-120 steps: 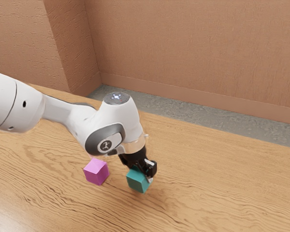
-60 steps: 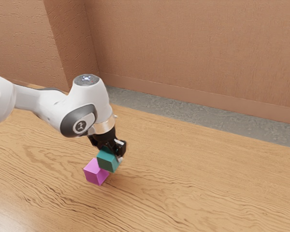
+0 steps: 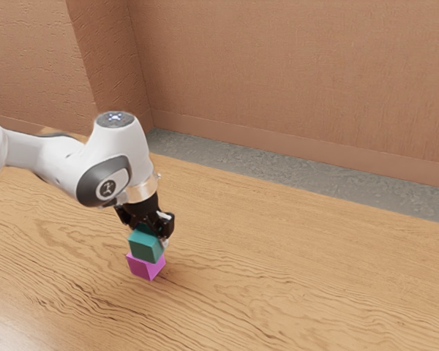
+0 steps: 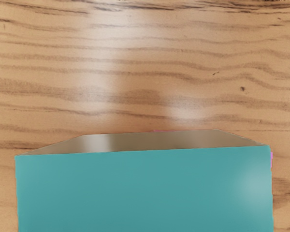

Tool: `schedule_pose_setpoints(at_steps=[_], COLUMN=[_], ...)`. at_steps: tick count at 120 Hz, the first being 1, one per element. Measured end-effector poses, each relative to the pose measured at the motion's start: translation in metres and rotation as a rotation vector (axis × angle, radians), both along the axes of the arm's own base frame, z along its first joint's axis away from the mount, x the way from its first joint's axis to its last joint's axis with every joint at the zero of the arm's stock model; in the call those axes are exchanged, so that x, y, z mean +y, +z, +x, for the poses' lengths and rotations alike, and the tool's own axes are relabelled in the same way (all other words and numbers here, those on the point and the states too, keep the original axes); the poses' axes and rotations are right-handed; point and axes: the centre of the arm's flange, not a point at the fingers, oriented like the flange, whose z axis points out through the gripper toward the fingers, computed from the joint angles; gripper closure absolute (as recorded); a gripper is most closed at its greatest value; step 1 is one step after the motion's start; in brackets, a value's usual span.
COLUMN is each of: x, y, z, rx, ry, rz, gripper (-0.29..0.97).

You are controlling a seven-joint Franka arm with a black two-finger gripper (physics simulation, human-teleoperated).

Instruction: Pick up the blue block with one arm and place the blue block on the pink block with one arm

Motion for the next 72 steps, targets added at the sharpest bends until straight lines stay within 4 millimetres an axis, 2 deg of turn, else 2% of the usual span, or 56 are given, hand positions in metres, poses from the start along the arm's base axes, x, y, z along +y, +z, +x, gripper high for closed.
schedule_pose_setpoints(at_steps=[14,26,58,72], x=[-0.006,0.0,0.05,0.065], y=[-0.001,-0.001,-0.002,-0.005], z=[-0.001,-0.001,0.002,0.002], rx=[0.003,0.002,0.002,0.006], ry=[-0.002,0.011,0.118,0.152], rz=[-0.01,-0.015,-0.024,-0.028], gripper=[0.31,0.31,0.31,0.32])
